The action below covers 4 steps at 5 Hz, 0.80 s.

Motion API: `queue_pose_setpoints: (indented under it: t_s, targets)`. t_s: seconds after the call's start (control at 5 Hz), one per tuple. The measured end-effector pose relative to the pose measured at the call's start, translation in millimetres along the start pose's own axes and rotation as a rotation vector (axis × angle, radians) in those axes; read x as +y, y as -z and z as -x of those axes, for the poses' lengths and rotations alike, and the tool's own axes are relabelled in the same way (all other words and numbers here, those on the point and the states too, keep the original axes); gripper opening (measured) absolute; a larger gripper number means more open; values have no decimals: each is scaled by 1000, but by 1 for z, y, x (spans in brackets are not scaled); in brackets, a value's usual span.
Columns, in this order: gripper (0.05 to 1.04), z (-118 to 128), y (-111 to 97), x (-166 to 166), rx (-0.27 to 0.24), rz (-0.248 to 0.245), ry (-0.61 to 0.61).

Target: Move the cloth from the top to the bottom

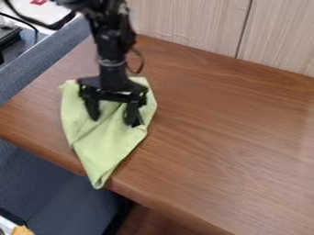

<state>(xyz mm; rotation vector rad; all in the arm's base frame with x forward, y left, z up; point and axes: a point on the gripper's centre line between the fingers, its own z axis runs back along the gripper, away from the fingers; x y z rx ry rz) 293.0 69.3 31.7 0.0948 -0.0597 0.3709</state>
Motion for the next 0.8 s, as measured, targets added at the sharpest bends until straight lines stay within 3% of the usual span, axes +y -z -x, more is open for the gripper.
queue_pose_setpoints:
  t_s: [0.2, 0.4, 0.6, 0.8]
  targets:
    - [1001, -19, -42, -16, -106, -14, 47]
    - [1001, -20, -69, -15, -152, -37, 25]
    - [1001, -21, -87, -15, -204, -20, 11]
    - [1001, -21, -88, -15, -207, -18, 9]
